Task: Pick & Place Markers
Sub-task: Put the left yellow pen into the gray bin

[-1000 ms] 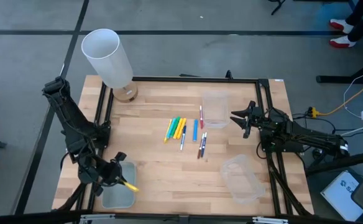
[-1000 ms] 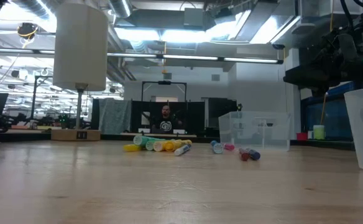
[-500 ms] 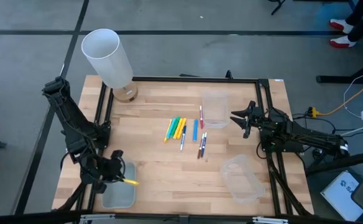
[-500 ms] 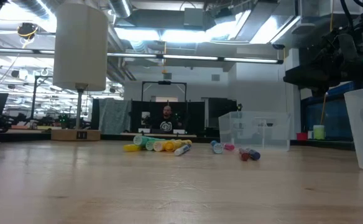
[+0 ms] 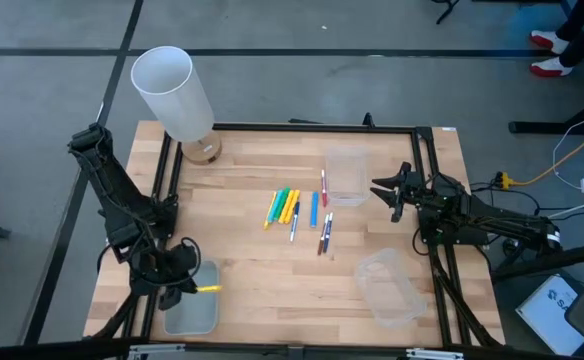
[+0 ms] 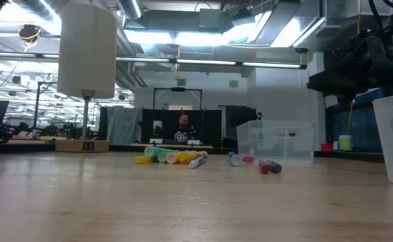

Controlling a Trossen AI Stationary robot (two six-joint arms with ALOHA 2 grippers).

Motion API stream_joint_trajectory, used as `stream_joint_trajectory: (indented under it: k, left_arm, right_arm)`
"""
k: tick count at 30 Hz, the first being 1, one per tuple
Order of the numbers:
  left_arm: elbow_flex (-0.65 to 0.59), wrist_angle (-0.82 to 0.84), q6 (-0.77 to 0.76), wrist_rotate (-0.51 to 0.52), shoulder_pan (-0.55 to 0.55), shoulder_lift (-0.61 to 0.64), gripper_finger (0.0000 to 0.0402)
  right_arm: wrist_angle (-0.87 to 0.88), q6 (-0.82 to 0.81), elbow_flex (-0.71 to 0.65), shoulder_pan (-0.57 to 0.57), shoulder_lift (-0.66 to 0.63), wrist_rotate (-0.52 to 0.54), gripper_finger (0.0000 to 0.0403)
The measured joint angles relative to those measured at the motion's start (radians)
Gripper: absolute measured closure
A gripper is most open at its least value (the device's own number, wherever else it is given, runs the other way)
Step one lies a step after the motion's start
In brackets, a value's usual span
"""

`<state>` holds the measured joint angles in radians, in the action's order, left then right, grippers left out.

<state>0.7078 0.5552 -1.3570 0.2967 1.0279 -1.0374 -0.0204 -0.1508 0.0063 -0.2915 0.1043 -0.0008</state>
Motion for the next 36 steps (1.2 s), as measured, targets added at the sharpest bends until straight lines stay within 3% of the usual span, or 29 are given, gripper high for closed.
stream_joint_trajectory:
  k: [20,28,36]
  left_arm:
    - [0.000,0.043,-0.735,-0.118,0.058,-0.062,0.0377]
    - [0.000,0.085,-0.842,-0.158,0.058,-0.062,0.0377]
    - [0.000,0.112,-0.853,-0.105,0.057,-0.062,0.0377]
  right_arm:
    - [0.000,-0.001,0.000,0.000,0.000,0.000,0.0267]
    - [0.000,0.001,0.000,0.000,0.000,0.000,0.0267]
    - [0.000,-0.001,0.000,0.000,0.000,0.000,0.0267]
